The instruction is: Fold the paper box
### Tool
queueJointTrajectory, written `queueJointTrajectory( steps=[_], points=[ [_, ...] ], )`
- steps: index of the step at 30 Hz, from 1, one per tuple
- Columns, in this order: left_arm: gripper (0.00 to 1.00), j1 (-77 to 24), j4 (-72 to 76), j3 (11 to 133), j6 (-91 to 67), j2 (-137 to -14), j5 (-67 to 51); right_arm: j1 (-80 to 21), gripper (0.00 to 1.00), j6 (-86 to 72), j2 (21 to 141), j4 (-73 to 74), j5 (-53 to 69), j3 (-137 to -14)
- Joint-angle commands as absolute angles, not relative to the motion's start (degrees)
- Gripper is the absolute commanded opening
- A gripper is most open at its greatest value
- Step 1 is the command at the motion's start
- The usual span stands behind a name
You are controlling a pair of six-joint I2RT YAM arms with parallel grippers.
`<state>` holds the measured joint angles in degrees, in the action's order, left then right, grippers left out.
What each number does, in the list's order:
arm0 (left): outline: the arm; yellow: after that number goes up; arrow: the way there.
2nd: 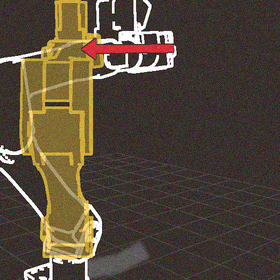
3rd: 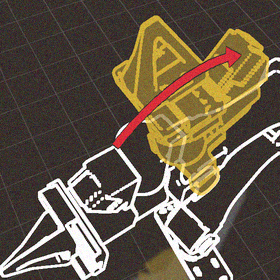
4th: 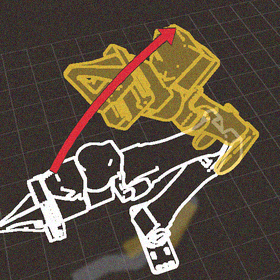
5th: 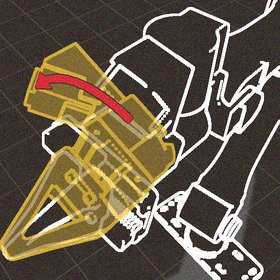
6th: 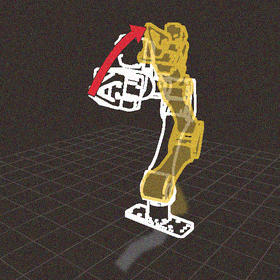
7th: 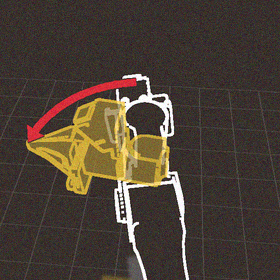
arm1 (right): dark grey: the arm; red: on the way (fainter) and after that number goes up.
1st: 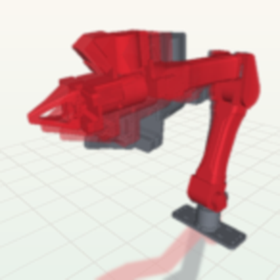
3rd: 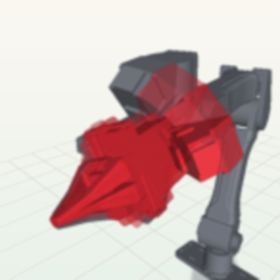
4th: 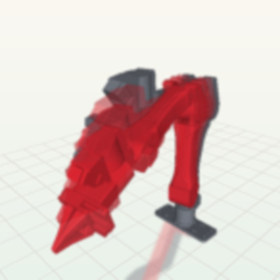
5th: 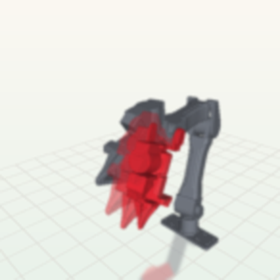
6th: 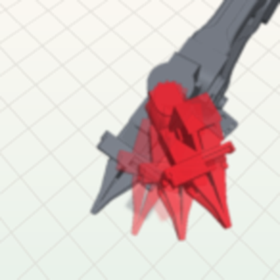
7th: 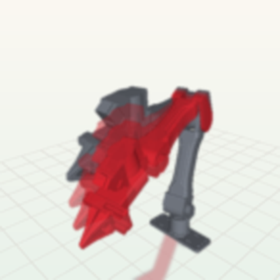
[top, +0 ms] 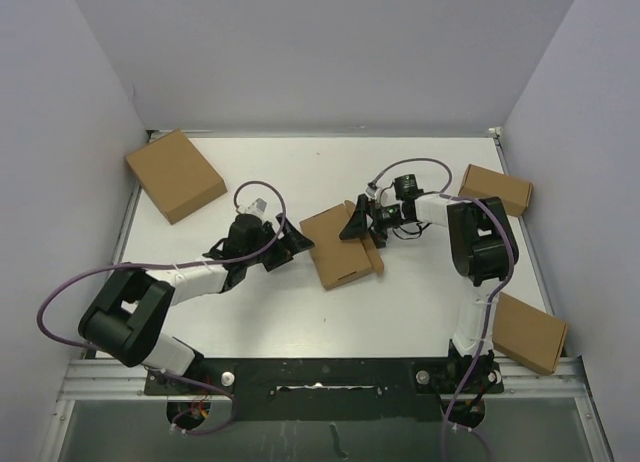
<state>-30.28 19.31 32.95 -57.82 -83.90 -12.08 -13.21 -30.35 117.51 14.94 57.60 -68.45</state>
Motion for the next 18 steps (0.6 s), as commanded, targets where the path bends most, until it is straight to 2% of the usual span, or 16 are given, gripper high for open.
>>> queueJointTrajectory(
  steps=[1,6,11,18],
  points=[
    [0.85,-30.32,19.3,36.88,-56.62,-86.34,-10.85,-11.64,0.79,-19.02,111.96,24.23,48.81,-72.19],
    [0.85,-30.37,16.52,39.16,-53.75,-86.63,-10.48,-10.42,0.79,-13.69,109.15,26.34,46.22,-70.69],
    [0.85,-30.32,14.17,41.44,-52.03,-87.71,-10.63,-11.5,0.75,-11.83,107.63,26.33,44.57,-69.35],
    [0.83,-30.32,10.1,44.71,-50.86,-93.25,-12.66,-13.7,0.72,-10.5,107.76,27.41,41.17,-70.1]
  ],
)
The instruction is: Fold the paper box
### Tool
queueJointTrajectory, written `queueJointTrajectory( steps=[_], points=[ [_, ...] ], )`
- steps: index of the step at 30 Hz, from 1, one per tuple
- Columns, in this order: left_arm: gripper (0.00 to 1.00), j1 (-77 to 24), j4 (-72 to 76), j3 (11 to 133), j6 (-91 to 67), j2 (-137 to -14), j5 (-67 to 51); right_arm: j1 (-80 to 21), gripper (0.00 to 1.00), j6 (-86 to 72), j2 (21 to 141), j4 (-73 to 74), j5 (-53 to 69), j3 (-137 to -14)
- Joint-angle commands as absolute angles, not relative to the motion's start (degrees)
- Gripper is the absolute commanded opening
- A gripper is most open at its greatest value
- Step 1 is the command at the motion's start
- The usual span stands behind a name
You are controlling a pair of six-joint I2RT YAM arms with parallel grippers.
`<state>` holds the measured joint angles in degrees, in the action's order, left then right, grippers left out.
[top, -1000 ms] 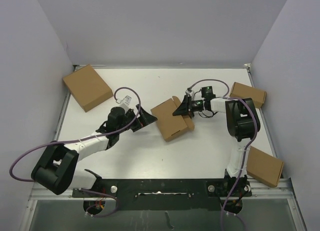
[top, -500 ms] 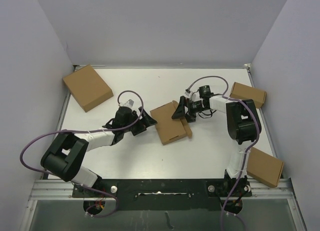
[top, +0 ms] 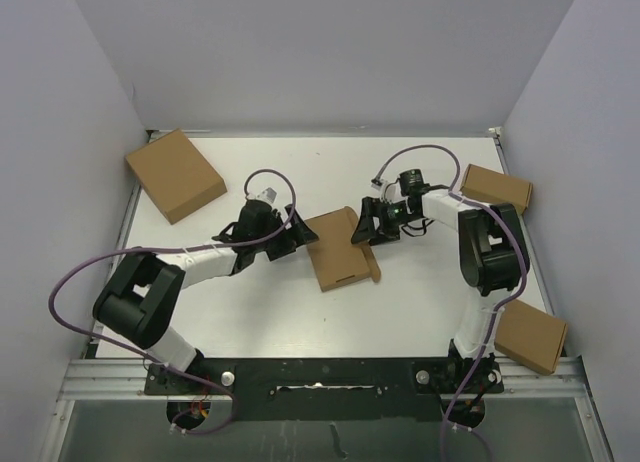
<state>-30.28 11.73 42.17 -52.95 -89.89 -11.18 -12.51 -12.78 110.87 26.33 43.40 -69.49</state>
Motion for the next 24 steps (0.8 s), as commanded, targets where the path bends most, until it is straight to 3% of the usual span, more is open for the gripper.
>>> queueJointTrajectory(
  steps=[1,7,15,24],
  points=[
    [0.81,-30.32,10.21,45.62,-50.71,-93.9,-13.11,-13.81,0.72,-10.4,107.78,27.57,40.73,-70.13],
    [0.69,-30.32,9.52,48.37,-49.73,-97.62,-15.15,-14.19,0.66,-11.15,107.37,26.91,40.88,-69.66],
    [0.62,-30.37,8.62,49.75,-48.75,-99.61,-16.14,-15.26,0.39,-13.35,104.27,23.63,43.8,-68.11],
    [0.55,-30.49,7.58,50.91,-47.98,-101.12,-16.99,-16.2,0.38,-15.72,102.96,20.16,48.37,-66.88]
  ],
)
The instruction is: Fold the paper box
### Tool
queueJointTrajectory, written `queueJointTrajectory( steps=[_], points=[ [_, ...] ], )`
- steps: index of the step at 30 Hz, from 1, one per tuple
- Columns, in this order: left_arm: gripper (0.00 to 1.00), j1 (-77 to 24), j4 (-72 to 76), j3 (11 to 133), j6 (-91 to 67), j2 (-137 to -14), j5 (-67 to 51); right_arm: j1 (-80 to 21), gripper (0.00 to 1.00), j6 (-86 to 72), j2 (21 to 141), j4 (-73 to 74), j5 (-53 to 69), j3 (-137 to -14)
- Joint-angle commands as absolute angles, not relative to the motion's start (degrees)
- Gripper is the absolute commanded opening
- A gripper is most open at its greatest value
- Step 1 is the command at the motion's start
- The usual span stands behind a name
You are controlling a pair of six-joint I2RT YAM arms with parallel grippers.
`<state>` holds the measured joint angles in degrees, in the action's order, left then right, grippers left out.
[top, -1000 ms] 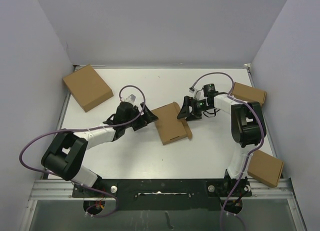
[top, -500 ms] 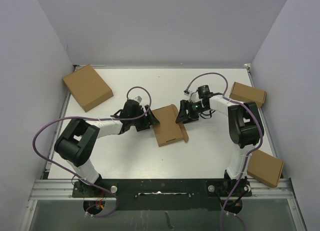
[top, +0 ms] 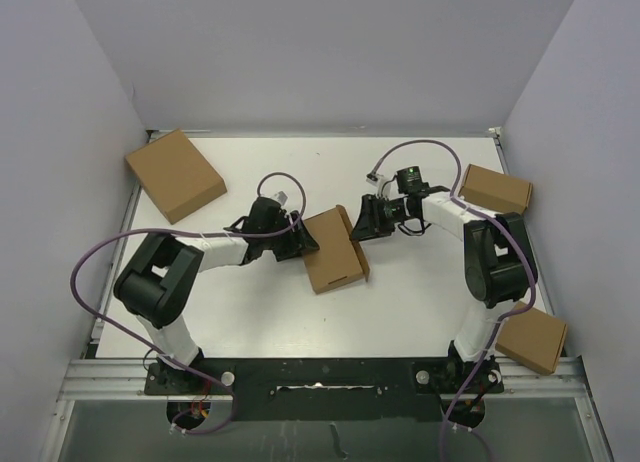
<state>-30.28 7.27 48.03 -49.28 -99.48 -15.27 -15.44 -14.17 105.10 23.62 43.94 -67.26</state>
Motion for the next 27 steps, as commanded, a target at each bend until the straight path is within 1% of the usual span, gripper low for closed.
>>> queueJointTrajectory(
  steps=[1,7,17,27],
  points=[
    [0.53,-30.56,7.44,51.2,-47.8,-101.3,-17.09,-16.3,0.37,-15.87,103.25,20.09,48.73,-66.95],
    [0.51,-30.92,6.94,52.59,-47.29,-102.83,-17.81,-16.57,0.37,-17.96,106.2,18.72,51.37,-66.8],
    [0.5,-30.94,6.21,54.83,-45.96,-104.94,-19.5,-16.64,0.37,-22.71,111.89,15.17,55.06,-65.53],
    [0.5,-31.49,1.51,58.53,-42.91,-107.71,-19.63,-16.46,0.38,-24.51,112.43,12.33,57.4,-64.71]
  ],
)
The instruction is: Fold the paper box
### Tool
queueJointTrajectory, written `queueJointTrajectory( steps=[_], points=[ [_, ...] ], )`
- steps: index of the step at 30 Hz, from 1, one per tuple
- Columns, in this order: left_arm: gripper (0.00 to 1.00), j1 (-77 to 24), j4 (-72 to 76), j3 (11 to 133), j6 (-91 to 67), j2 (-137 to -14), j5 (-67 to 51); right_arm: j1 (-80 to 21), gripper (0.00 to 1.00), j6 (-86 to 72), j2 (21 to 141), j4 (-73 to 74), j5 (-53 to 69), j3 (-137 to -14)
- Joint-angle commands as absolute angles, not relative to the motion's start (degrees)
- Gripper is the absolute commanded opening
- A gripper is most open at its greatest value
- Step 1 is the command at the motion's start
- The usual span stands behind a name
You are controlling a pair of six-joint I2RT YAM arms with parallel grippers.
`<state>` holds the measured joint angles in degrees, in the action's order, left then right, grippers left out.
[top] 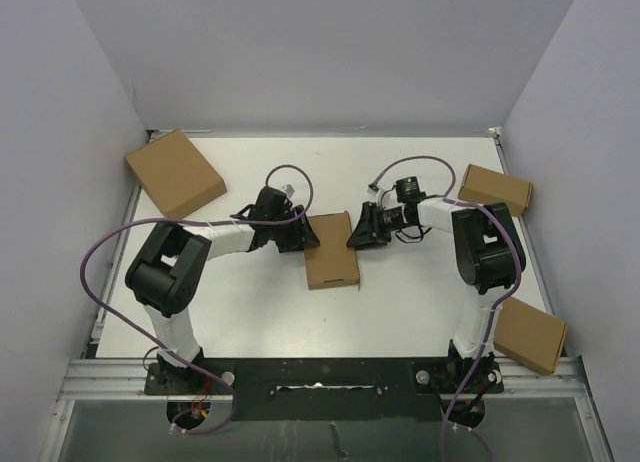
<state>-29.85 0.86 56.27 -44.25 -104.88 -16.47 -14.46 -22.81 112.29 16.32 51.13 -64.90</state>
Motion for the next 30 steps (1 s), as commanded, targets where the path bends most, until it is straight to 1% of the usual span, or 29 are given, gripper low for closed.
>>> queueJointTrajectory(
  steps=[1,6,9,14,17,19,22,25,27,30],
  points=[
    [0.5,-31.36,1.11,58.53,-42.65,-107.73,-19.32,-16.12,0.38,-24.05,111.96,12.24,57.73,-64.76],
    [0.5,-29.51,0.32,58.23,-41.23,-106.95,-19.6,-12.68,0.43,-17.48,107.6,14.05,57.67,-64.48],
    [0.5,-28.48,-0.31,58.93,-40.07,-106.85,-20.66,-9.88,0.48,-14.24,105.76,13.82,58.11,-62.67],
    [0.5,-27.46,-1.3,60.93,-38.32,-107.21,-22.41,-6.35,0.49,-9.03,104.79,16.11,59.5,-63.15],
    [0.5,-26.97,-1.56,61.92,-37.37,-107.37,-23.57,-6.3,0.48,-0.89,103.75,21.02,57.65,-64.6],
    [0.5,-26.63,-1.6,62.37,-36.82,-107.38,-24.25,-6.45,0.44,5.87,102.38,24.43,57.29,-65.68],
    [0.51,-26.06,-1.11,62.58,-35.86,-107.31,-26.24,-7.02,0.41,20.33,97.86,30.78,60.26,-66.33],
    [0.53,-25.45,-0.46,62.64,-35.18,-107.06,-27.83,-7.88,0.42,38.85,92.01,36.84,63.95,-64.37],
    [0.55,-25.1,-0.16,62.6,-34.62,-106.53,-28.4,-8.27,0.46,53.3,87.24,39.65,65.66,-60.48],
    [0.56,-24.67,0.63,61.82,-33.67,-104.55,-28.32,-8.35,0.7,81.63,81.42,45.84,66.55,-53.45]
  ],
)
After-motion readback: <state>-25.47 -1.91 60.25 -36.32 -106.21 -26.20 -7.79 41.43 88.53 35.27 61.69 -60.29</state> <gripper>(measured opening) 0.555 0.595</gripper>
